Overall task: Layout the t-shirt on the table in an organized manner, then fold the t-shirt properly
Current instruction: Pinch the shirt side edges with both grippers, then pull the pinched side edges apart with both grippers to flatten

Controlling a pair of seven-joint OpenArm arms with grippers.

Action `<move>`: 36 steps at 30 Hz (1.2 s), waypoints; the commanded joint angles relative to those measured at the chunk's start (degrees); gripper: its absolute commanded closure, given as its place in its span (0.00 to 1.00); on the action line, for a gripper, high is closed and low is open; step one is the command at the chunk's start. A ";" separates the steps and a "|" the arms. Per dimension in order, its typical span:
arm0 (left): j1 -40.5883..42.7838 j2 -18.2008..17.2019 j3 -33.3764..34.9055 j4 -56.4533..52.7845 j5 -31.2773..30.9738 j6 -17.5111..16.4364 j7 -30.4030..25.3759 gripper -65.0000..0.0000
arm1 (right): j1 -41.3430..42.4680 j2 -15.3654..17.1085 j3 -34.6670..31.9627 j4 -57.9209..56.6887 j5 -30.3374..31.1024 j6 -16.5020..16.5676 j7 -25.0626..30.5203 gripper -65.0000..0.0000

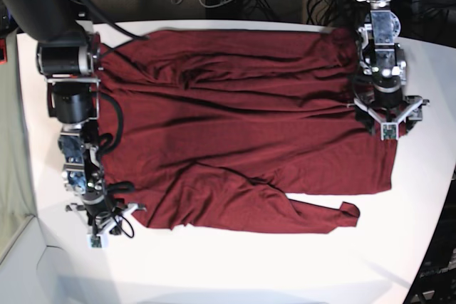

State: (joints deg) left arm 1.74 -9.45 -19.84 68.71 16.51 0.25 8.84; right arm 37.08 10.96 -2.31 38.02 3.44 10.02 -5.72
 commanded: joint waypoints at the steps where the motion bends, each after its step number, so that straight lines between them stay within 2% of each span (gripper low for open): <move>1: -1.43 -0.35 0.01 0.61 0.41 -0.56 -0.01 0.28 | 1.56 0.51 0.15 1.23 0.21 -0.57 0.57 0.90; 8: -5.30 -0.35 0.01 0.61 0.32 -0.56 0.26 0.28 | -1.78 0.51 0.15 5.28 0.21 -0.57 -3.30 0.90; 16: -8.99 -0.35 0.01 3.25 0.15 -0.56 0.08 0.28 | -8.38 0.07 0.15 10.46 0.21 -0.57 -3.12 0.91; 19: -10.31 0.09 0.10 4.04 0.15 -0.56 0.17 0.28 | -9.52 -0.10 0.24 10.46 0.29 -0.57 -3.12 0.98; 28: -16.64 0.35 0.36 -8.09 0.50 -0.56 0.26 0.28 | -9.87 -0.72 0.15 8.97 0.21 -0.57 -2.94 1.00; 31: -17.78 -0.09 2.82 -12.75 0.50 -0.56 -0.01 0.28 | -8.99 0.25 0.15 5.36 0.21 -0.57 -2.86 1.00; 36: -18.22 -0.09 5.90 -14.69 0.41 -0.56 -0.18 0.28 | -7.50 1.83 0.15 0.88 0.29 -0.57 -2.24 1.00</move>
State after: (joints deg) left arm -15.11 -8.91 -13.96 53.25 16.75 -0.64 9.85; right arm 28.38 11.94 -2.35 38.46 3.90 9.63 -7.57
